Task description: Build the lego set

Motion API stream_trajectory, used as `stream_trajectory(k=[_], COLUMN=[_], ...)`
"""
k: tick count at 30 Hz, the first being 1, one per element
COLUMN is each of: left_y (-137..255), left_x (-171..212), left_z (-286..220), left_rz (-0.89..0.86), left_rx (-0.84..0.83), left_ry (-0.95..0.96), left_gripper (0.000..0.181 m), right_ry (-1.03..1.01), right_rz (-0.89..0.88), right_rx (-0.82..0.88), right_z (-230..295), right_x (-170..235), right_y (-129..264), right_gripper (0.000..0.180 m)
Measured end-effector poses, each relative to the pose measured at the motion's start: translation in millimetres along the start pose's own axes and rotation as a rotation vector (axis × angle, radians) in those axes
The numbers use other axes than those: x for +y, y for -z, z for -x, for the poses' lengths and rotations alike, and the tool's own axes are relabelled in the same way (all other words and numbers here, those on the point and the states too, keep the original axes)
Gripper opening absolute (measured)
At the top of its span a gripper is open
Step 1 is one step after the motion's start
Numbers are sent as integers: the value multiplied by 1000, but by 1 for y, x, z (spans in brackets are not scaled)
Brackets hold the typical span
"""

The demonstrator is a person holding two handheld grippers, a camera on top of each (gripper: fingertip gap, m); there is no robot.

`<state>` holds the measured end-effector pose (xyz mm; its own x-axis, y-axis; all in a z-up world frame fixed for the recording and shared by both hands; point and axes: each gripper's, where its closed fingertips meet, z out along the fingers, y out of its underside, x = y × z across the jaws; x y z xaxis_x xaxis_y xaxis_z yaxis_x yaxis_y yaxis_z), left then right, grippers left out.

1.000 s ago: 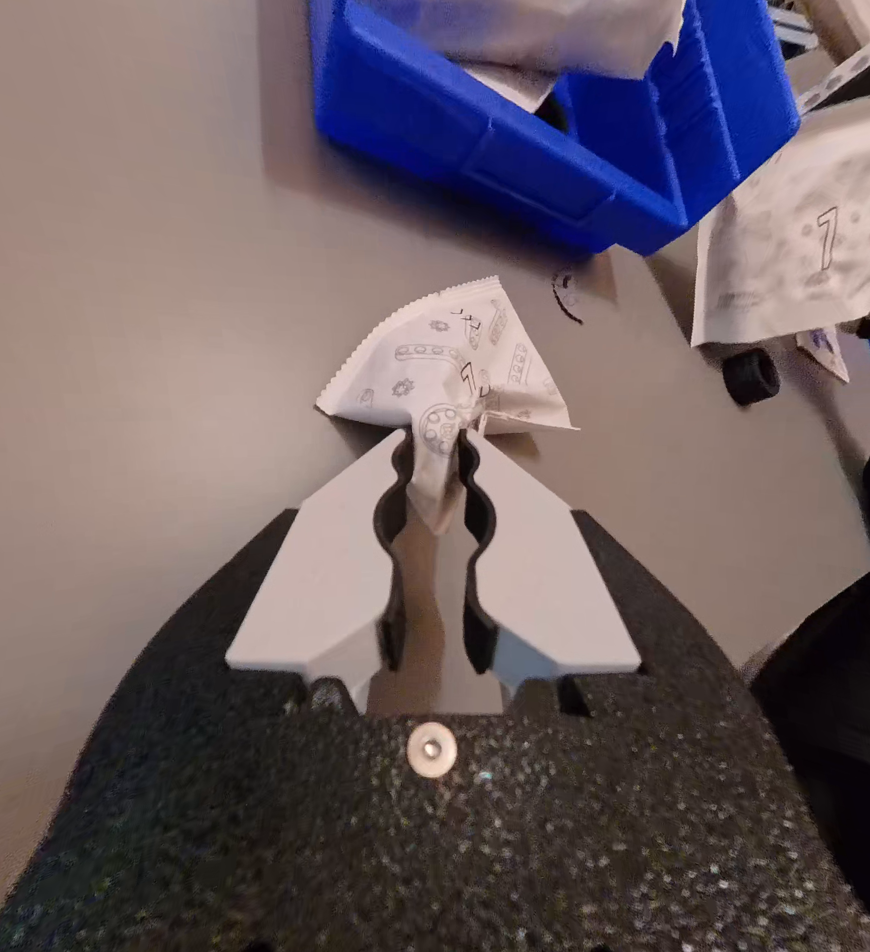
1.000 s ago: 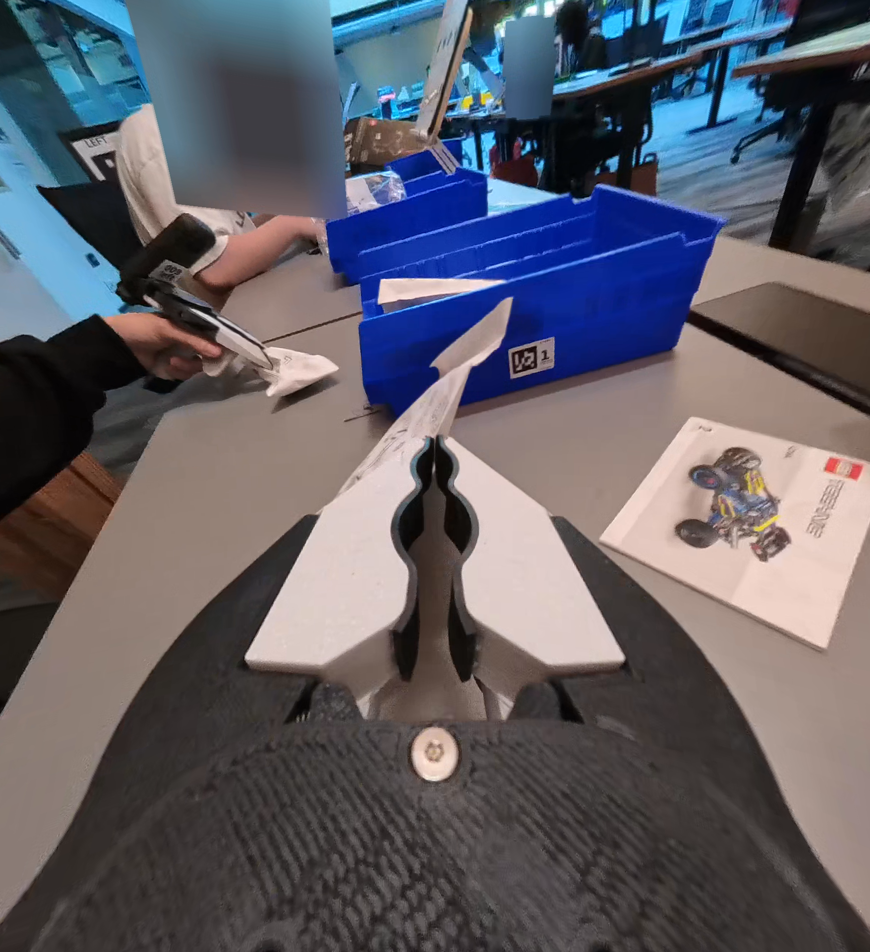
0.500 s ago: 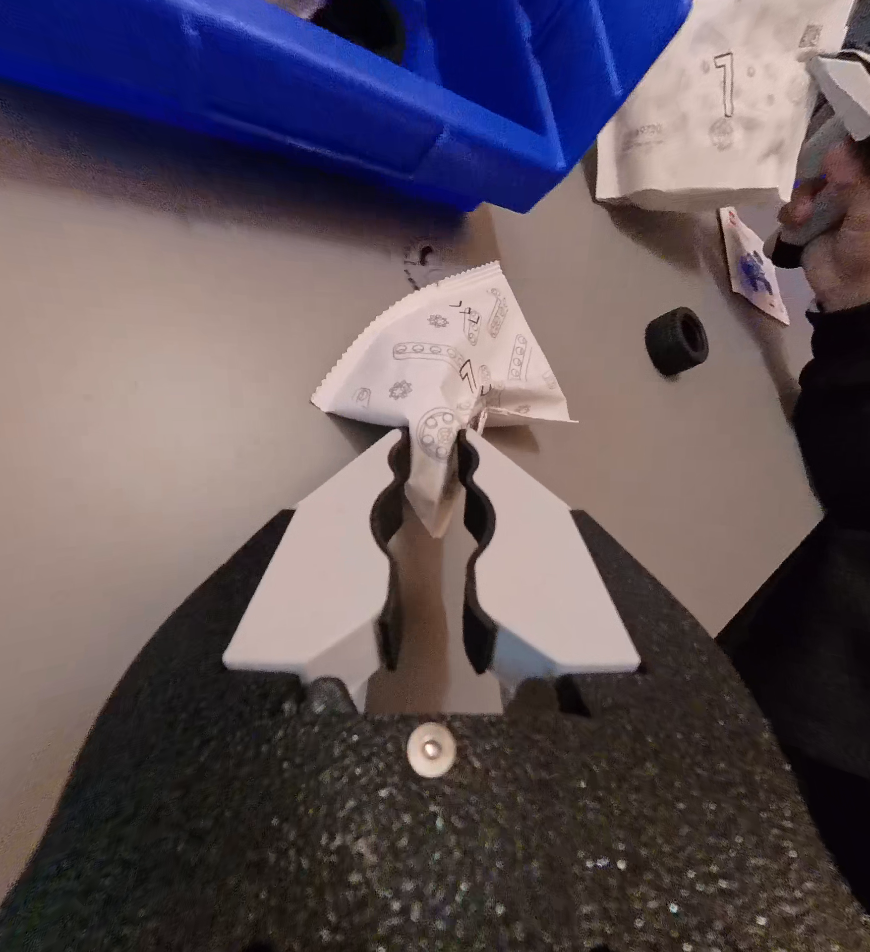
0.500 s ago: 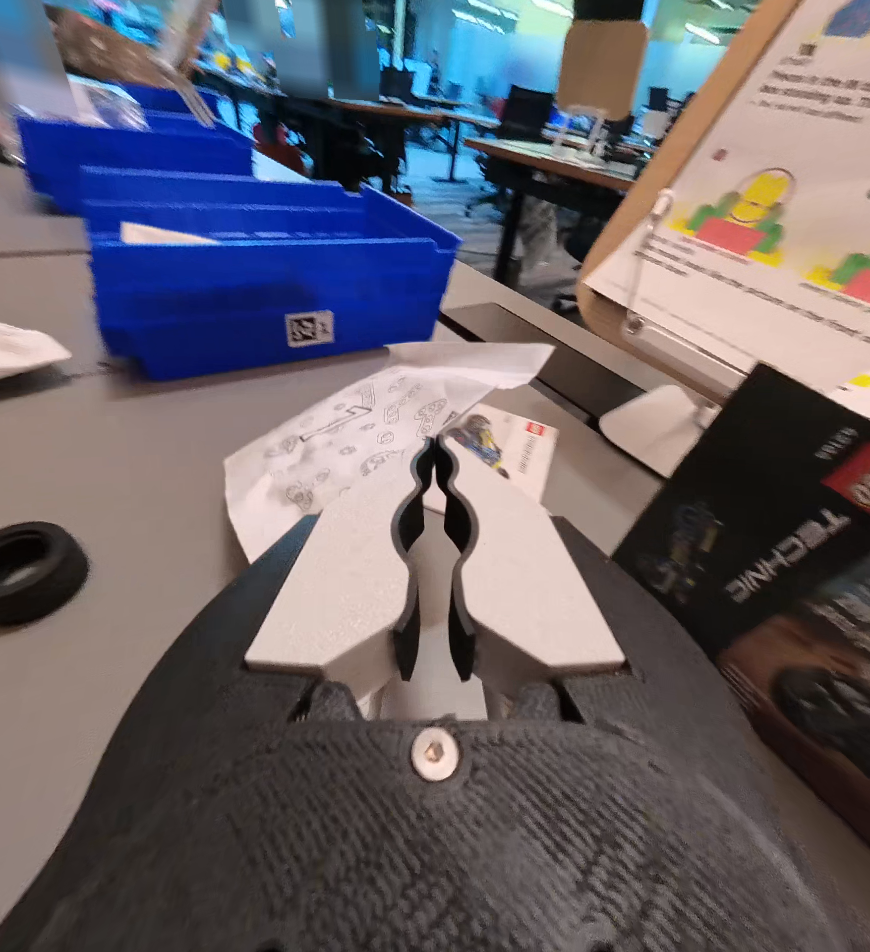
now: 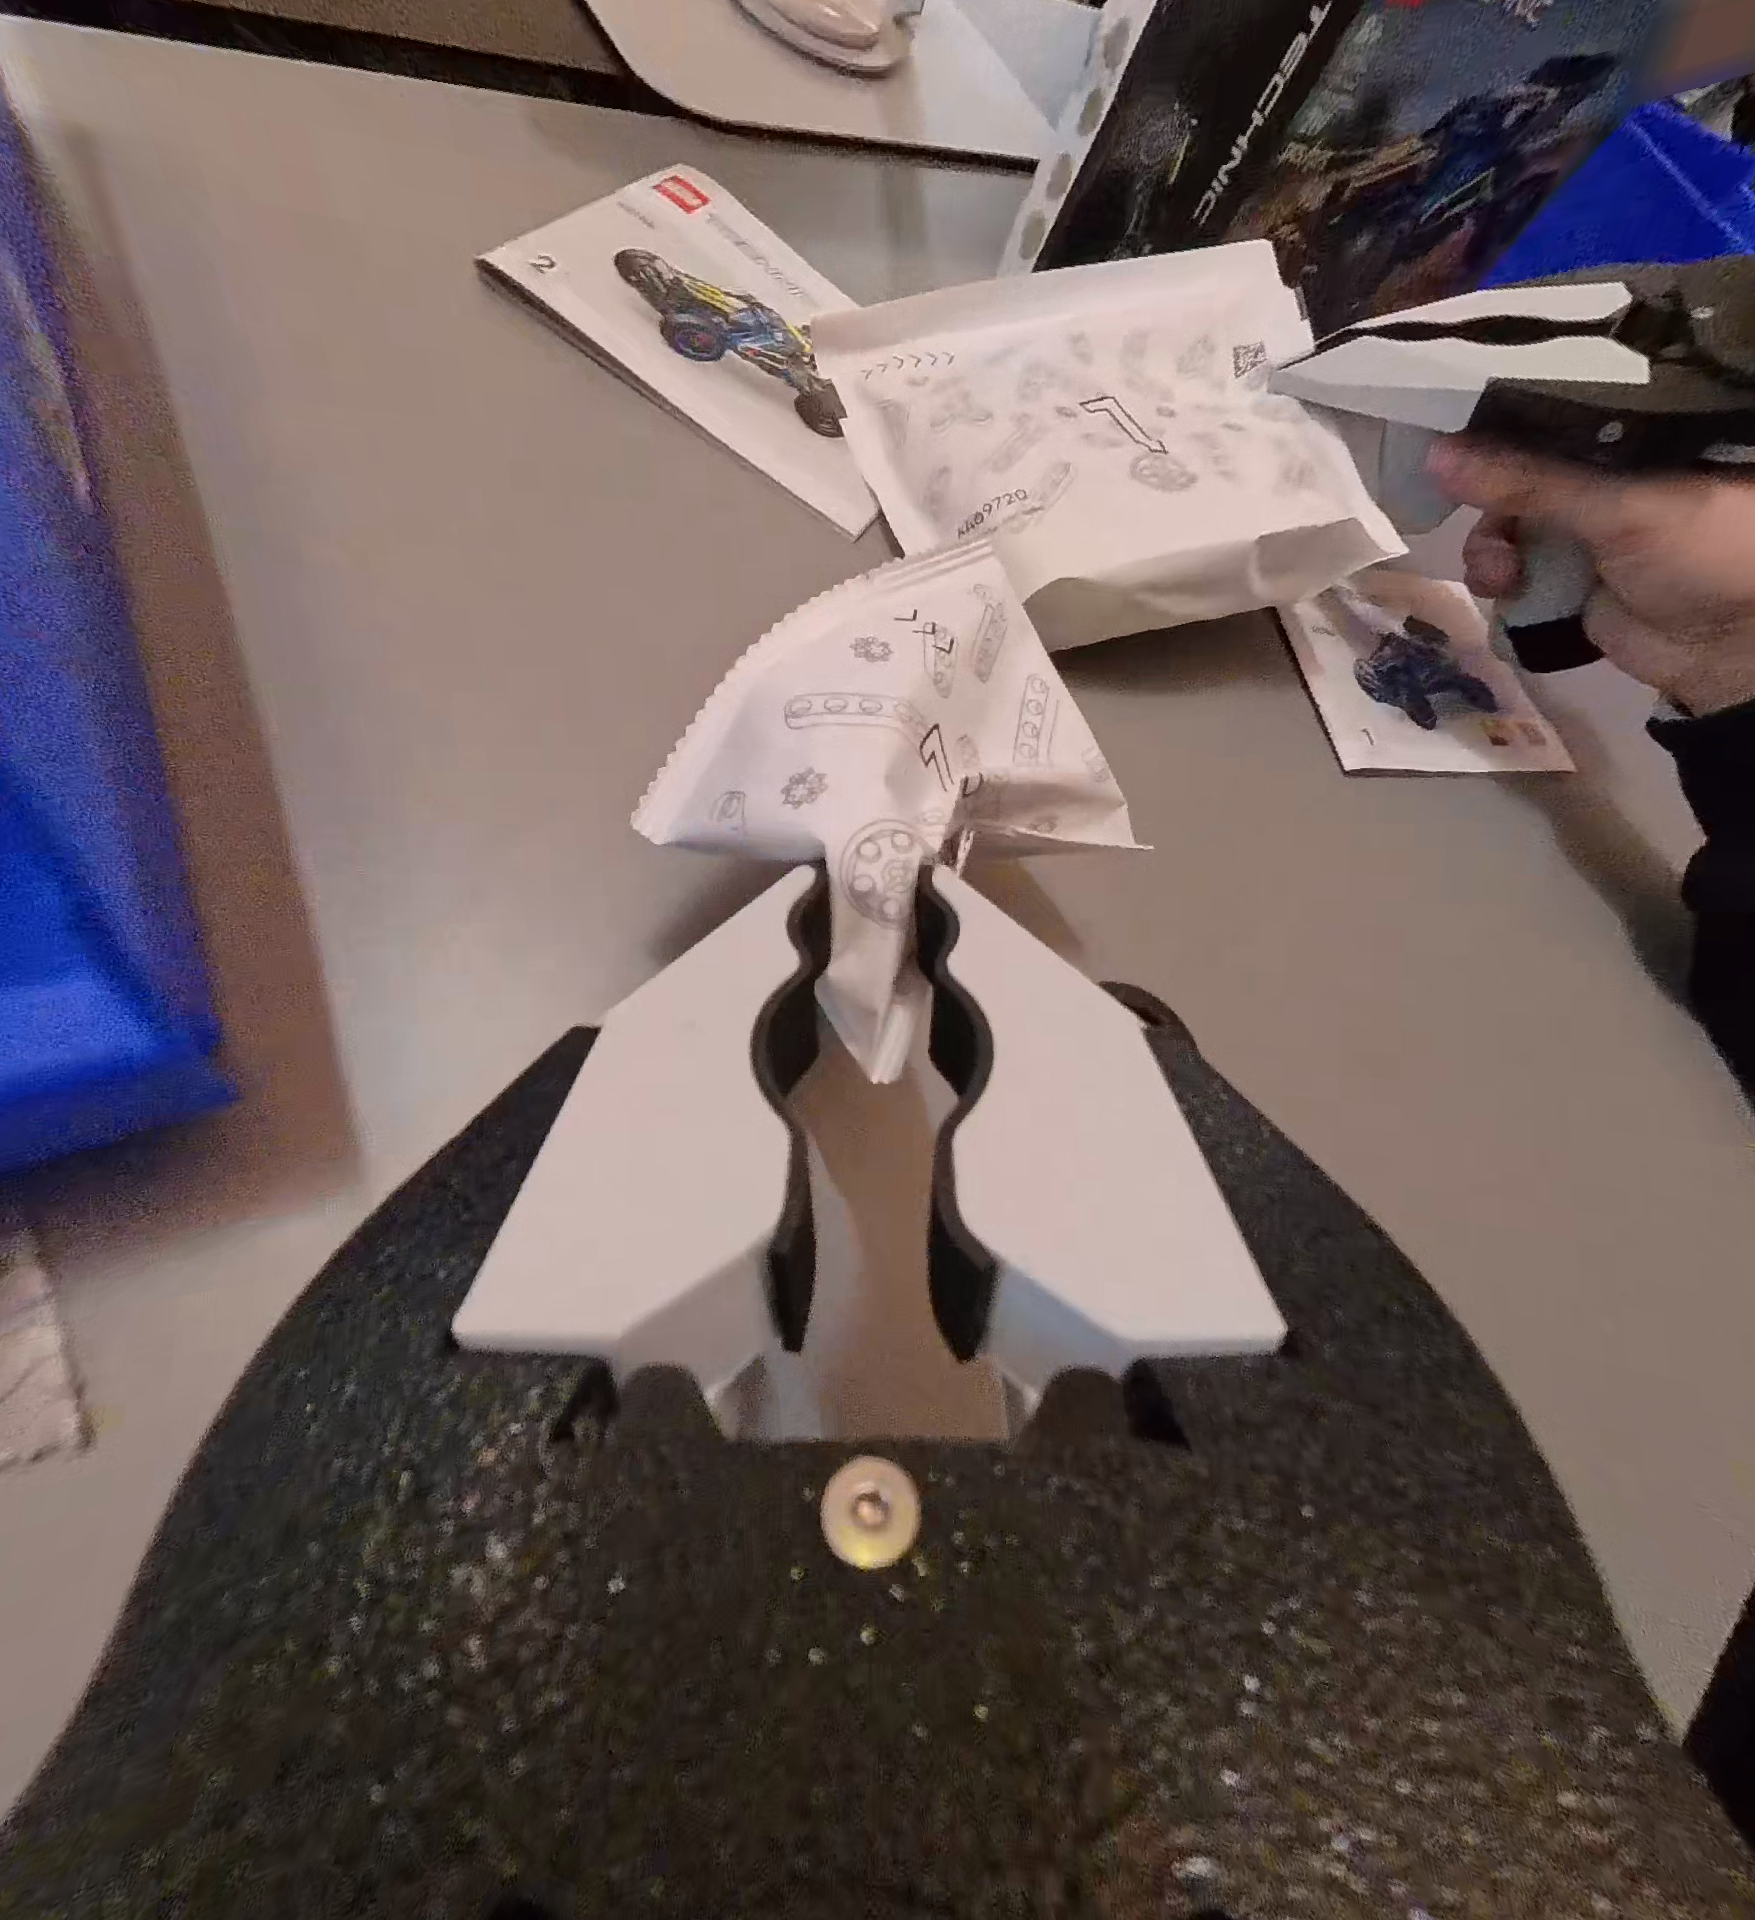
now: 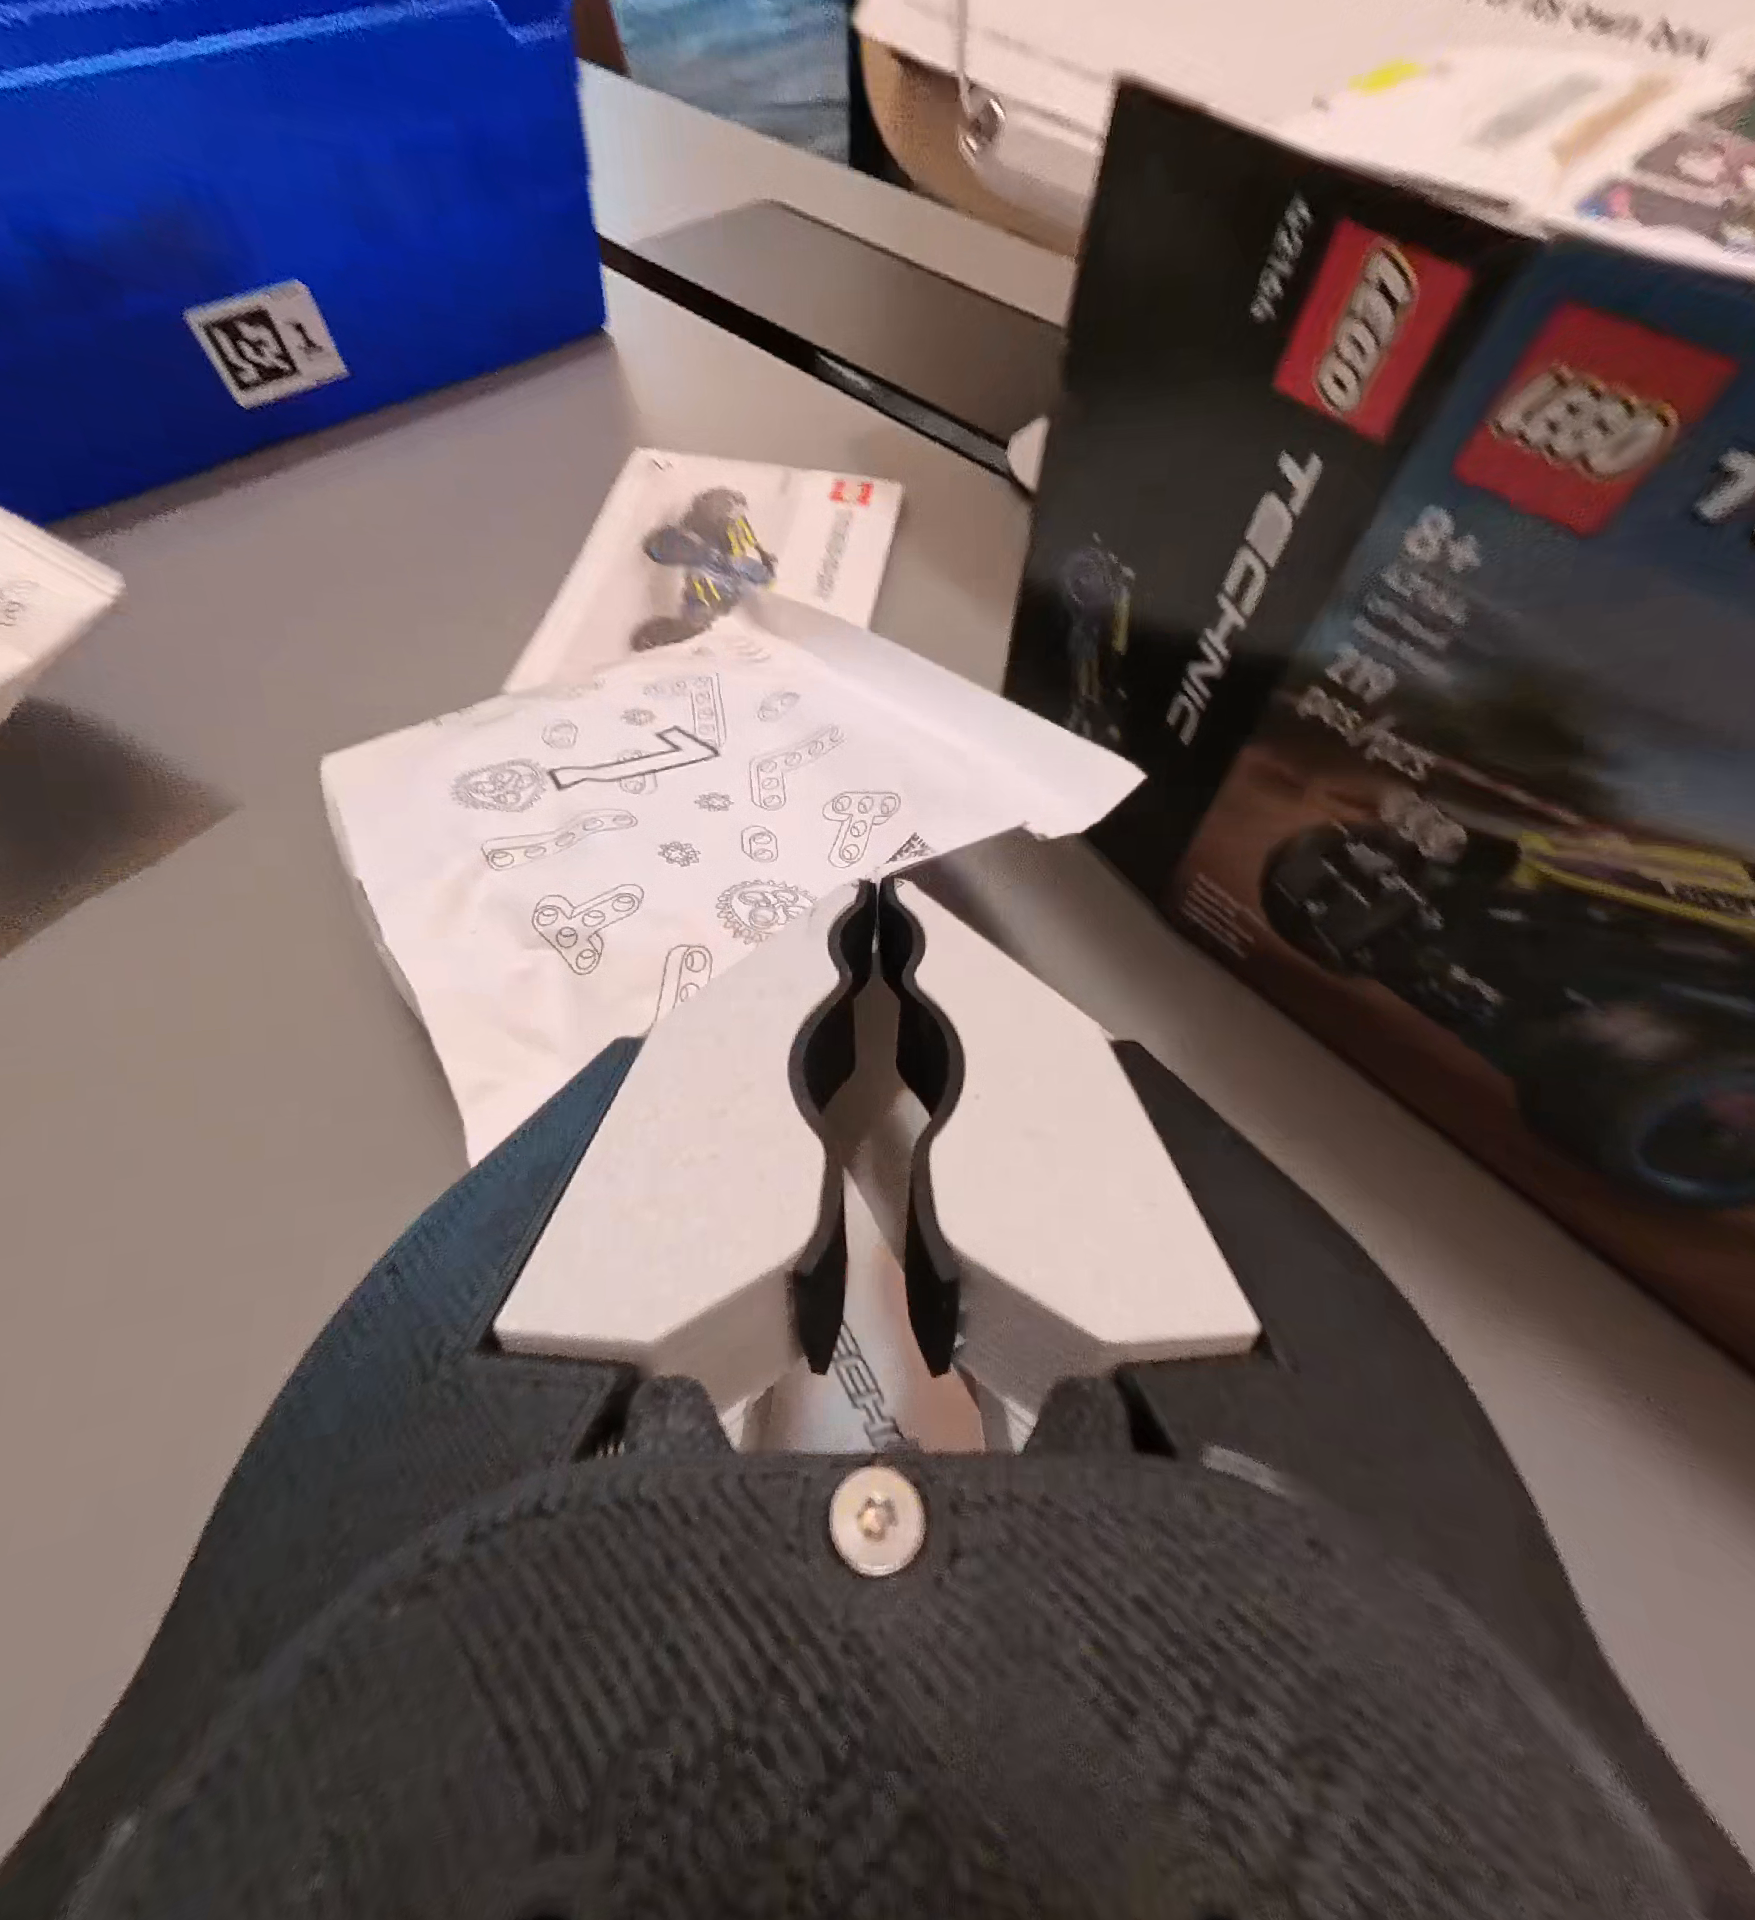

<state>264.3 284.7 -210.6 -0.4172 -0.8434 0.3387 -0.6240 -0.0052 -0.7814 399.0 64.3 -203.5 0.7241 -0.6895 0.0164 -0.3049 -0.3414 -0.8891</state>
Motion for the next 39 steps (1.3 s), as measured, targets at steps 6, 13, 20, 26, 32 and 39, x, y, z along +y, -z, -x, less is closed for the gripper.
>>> stream_trajectory(k=[6,13,20,26,32,39], left_y=[-13,89,41,13,28,-13], left_x=[-14,-38,-33,-44,-26,54], left_z=[-6,71,81,67,-24,-67], left_rz=[4,-131,-133,-130,-147,157], left_rx=[-78,-404,-478,-480,-93,-62], left_ry=[-141,-263,-294,-318,-336,-411], left_gripper=[40,44,5,10,34,61], right_ry=[-40,-11,8,42,102,101], right_rz=[38,41,42,61,70,51], right_rx=[-14,32,-124,-148,-162,-208], right_z=[-8,4,54,63,72,86], right_x=[15,23,22,28,39,44], right_y=[20,74,64,73,103,105], right_gripper=[4,25,26,24,25,25])
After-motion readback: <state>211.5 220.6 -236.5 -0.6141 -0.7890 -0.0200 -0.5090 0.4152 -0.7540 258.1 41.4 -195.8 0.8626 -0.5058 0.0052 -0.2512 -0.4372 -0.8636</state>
